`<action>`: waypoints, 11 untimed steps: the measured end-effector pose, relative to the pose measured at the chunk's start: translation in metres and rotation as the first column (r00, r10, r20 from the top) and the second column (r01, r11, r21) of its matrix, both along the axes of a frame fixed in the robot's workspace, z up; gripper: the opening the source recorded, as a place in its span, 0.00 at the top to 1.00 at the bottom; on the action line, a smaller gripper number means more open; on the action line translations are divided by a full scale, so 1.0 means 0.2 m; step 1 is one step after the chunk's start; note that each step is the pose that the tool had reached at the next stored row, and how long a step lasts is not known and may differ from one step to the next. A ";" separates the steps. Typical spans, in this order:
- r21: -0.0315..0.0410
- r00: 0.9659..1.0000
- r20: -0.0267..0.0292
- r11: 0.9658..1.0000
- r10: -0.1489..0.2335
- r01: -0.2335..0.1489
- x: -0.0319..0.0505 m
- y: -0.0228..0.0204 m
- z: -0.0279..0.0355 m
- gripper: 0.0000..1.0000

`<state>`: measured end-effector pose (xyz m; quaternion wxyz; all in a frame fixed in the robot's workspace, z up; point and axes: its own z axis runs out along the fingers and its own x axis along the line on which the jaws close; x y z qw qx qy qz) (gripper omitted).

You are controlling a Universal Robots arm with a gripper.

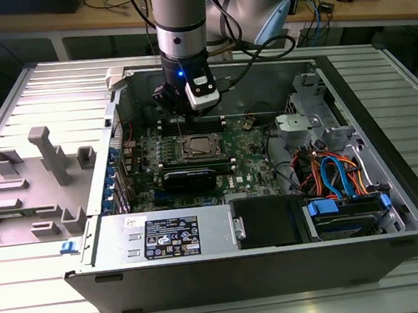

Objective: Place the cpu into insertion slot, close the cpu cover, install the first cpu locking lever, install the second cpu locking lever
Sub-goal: 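Install the first cpu locking lever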

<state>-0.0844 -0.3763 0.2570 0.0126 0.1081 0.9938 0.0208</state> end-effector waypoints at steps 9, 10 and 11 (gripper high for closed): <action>0.000 0.994 0.000 0.994 0.106 -0.106 0.000 0.000 0.000 0.89; 0.000 0.992 0.000 0.992 0.126 -0.126 0.000 0.000 0.000 0.89; 0.000 0.989 0.000 0.989 0.150 -0.150 0.000 0.000 0.000 0.89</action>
